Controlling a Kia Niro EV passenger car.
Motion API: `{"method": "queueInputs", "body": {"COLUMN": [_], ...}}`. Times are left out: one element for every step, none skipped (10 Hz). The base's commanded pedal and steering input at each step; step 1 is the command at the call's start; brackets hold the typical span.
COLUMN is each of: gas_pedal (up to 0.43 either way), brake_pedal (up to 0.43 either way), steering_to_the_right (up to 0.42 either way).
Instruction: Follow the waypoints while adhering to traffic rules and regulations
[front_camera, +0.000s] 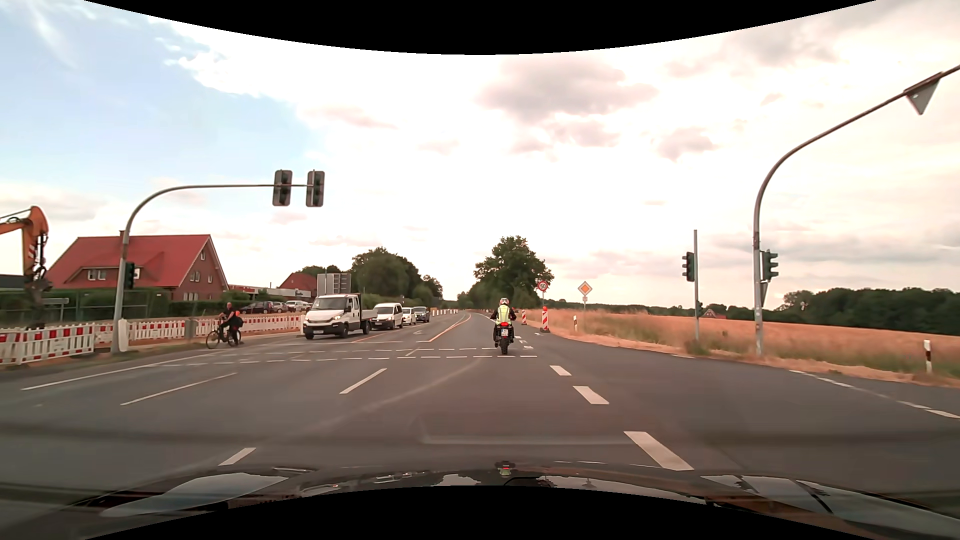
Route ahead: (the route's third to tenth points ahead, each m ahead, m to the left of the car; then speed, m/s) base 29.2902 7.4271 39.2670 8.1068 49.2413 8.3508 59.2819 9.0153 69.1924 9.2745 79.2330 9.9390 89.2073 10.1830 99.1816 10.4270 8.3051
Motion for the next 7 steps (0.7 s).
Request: {"method": "queueInputs", "body": {"gas_pedal": [0.197, 0.189, 0.189, 0.189, 0.189, 0.189, 0.189], "brake_pedal": [0.000, 0.000, 0.000, 0.000, 0.000, 0.000, 0.000], "steering_to_the_right": [0.000, 0.000, 0.000, 0.000, 0.001, 0.001, 0.001]}}
